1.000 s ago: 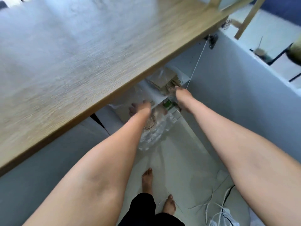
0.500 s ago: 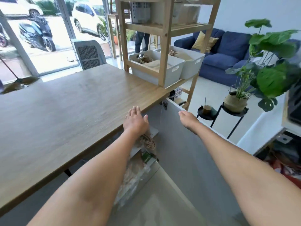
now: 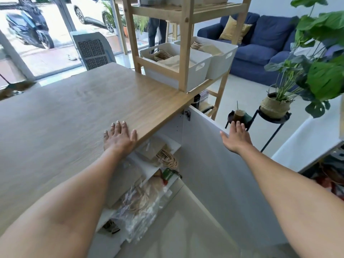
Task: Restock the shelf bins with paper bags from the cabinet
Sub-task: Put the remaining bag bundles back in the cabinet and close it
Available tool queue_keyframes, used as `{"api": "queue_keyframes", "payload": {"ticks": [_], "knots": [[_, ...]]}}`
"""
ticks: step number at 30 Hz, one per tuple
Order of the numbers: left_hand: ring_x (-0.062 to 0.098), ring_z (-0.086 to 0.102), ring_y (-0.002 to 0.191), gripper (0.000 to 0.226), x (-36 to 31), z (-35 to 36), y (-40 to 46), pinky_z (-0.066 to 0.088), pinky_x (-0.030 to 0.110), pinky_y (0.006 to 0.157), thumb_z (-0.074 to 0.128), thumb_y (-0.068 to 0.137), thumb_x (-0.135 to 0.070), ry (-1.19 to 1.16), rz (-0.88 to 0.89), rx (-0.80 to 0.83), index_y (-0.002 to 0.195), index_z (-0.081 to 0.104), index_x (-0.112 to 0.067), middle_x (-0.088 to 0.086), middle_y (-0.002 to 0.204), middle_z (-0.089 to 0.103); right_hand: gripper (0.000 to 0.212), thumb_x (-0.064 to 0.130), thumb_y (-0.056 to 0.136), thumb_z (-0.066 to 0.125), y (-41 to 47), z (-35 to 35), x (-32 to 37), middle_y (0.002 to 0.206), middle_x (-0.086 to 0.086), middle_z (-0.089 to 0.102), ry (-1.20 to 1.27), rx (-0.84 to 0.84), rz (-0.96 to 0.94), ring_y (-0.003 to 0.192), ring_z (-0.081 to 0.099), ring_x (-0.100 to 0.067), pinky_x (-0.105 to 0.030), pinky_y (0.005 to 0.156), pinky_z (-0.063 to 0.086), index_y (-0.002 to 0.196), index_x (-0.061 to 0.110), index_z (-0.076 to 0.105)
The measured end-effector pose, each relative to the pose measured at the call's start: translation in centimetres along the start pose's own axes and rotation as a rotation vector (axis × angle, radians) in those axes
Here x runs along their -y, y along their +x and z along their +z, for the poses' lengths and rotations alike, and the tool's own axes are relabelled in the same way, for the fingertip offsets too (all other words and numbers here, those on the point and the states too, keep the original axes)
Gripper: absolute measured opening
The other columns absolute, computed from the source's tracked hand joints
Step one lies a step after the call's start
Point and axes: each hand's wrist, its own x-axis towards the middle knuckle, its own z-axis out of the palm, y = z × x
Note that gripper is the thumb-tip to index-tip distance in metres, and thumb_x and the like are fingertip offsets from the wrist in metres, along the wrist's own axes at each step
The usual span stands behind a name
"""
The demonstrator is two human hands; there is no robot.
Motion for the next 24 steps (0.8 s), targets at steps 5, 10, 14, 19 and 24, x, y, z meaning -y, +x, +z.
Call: {"api": "queue_keyframes", "payload": {"ticks": [5, 10, 14, 19, 24], "knots": [[0.017, -0.001, 0.151, 0.071, 0.2, 0.9, 0.4, -0.001, 0.040, 0.122, 0.015, 0.096, -0.059, -0.013, -0.006, -0.075, 0.156, 0.008, -0.022, 0.001, 0.163, 0.001, 0.068, 0.048, 0.101, 0.017, 1.6, 0.9, -0.5, 0.162, -0.009, -0.007, -0.012, 0.023, 0.004, 0.150, -0.008, -0.022, -0.042, 0.122, 0.003, 0.154, 0.011, -0.002], [0.019, 0.003, 0.151, 0.070, 0.2, 0.9, 0.5, 0.001, 0.040, 0.122, 0.018, 0.096, -0.059, -0.018, -0.002, -0.110, 0.155, 0.012, -0.022, 0.003, 0.163, 0.005, 0.064, 0.048, 0.100, 0.013, 1.7, 2.0, -0.4, 0.162, -0.007, -0.001, -0.041, -0.049, 0.004, 0.150, -0.004, -0.021, -0.042, 0.122, 0.004, 0.154, 0.016, -0.002], [0.019, 0.002, 0.151, 0.071, 0.1, 1.1, 0.6, 0.001, 0.040, 0.122, 0.017, 0.096, -0.060, -0.006, -0.008, -0.106, 0.156, 0.010, -0.023, 0.002, 0.163, 0.004, 0.065, 0.049, 0.100, 0.011, 1.6, 2.3, -0.6, 0.162, -0.008, 0.001, -0.043, -0.060, -0.008, 0.150, -0.002, -0.021, -0.040, 0.122, 0.002, 0.154, 0.016, -0.002], [0.020, 0.002, 0.151, 0.071, 0.0, 1.2, 0.6, 0.002, 0.041, 0.122, 0.015, 0.096, -0.061, 0.008, -0.011, -0.109, 0.156, 0.009, -0.023, 0.002, 0.163, 0.003, 0.064, 0.048, 0.101, 0.009, 0.9, 2.5, 0.3, 0.162, -0.010, 0.005, -0.008, -0.050, 0.017, 0.150, 0.002, -0.022, -0.040, 0.122, 0.003, 0.155, 0.014, 0.002], [0.021, 0.004, 0.151, 0.071, 0.1, 1.2, 0.5, 0.003, 0.042, 0.122, 0.015, 0.096, -0.061, 0.001, 0.000, -0.117, 0.156, 0.010, -0.023, 0.004, 0.163, 0.005, 0.063, 0.044, 0.102, 0.010, -0.9, 3.0, 2.3, 0.161, -0.014, 0.004, -0.004, -0.019, 0.058, 0.150, 0.002, -0.025, -0.041, 0.121, 0.004, 0.154, 0.011, 0.000]]}}
